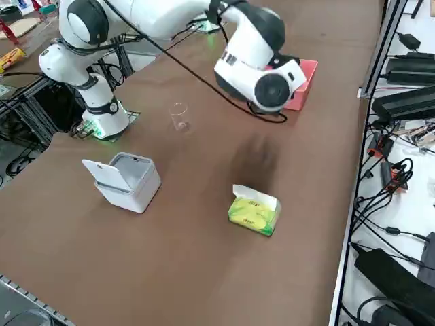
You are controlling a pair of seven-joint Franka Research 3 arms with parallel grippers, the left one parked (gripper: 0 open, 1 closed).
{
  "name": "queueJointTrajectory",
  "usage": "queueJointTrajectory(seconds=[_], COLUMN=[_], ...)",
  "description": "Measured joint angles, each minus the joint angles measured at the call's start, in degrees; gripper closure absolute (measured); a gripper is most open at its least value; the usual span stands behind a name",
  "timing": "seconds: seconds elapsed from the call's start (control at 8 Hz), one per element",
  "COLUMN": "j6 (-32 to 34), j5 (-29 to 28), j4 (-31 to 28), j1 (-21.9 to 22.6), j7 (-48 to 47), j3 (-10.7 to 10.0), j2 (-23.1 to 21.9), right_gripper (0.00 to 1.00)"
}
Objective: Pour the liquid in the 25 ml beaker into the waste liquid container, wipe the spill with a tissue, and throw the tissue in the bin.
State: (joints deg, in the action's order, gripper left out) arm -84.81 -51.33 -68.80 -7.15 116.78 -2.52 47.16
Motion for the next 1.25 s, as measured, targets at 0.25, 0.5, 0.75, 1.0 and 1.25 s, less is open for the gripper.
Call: queueJointTrajectory(seconds=[0.25,0.5,0.75,1.0,1.25], j6=[-0.4,-2.4,-3.1,-4.7,-6.8], j5=[-2.4,-2.6,-2.6,-2.6,-2.6], j4=[-0.8,-3.7,-6.4,-9.6,-12.3], j1=[-0.8,-2.2,-3.5,-3.9,-3.9], j7=[5.6,9.1,12.8,16.3,18.7], j3=[0.0,0.0,-0.1,0.0,-0.1], j2=[3.6,4.7,4.7,4.7,4.7], right_gripper=[0.53,0.53,0.53,0.53,0.53])
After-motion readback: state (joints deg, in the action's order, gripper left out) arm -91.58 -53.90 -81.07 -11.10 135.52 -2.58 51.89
